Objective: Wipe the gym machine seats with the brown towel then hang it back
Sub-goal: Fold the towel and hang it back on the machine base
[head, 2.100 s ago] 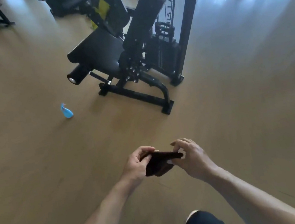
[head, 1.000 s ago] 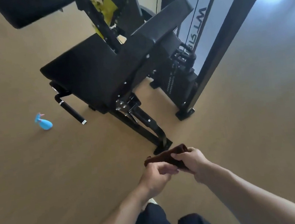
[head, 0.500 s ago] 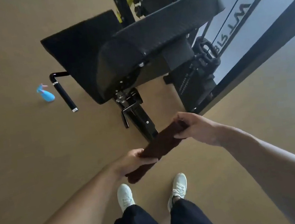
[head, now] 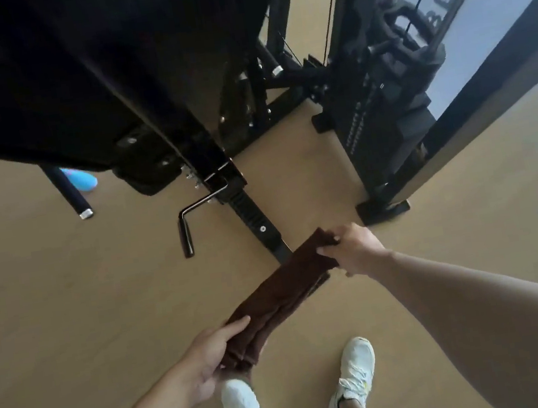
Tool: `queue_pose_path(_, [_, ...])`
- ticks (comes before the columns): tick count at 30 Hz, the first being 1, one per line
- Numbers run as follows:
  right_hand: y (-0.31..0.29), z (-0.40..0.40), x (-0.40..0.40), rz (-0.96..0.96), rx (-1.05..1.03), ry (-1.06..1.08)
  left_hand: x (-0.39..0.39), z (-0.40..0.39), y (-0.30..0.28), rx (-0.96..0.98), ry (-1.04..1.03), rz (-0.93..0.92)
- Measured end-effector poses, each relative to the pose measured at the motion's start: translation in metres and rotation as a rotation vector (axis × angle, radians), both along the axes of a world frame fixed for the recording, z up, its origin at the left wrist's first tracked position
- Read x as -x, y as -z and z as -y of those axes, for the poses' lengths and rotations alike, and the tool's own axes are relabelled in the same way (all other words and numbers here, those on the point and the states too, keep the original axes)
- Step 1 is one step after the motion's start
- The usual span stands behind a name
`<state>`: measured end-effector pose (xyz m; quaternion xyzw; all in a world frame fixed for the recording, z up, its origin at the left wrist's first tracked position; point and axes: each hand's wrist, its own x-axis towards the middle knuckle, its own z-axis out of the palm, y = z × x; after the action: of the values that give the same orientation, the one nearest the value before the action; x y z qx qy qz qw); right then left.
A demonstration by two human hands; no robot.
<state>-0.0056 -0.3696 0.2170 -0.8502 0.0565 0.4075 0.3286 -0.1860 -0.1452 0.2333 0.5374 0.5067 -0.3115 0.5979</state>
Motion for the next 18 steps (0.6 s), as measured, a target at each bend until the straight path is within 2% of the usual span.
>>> queue_pose_path(5, [0.096,-0.014,-0.007,0.099,-0.001,0.164,-0.053,-0.025,0.087,-0.281,0.041,0.107])
queue_pose_path(11, [0.147,-0.042,-0.037,0.024,-0.316,0.632,-0.111,-0.049,0.149,-0.520,0.039,0.285])
queue_pose_path(18, [0.167,-0.086,-0.076,0.026,-0.421,0.699,-0.144,-0.058,0.169,-0.685,-0.033,0.342])
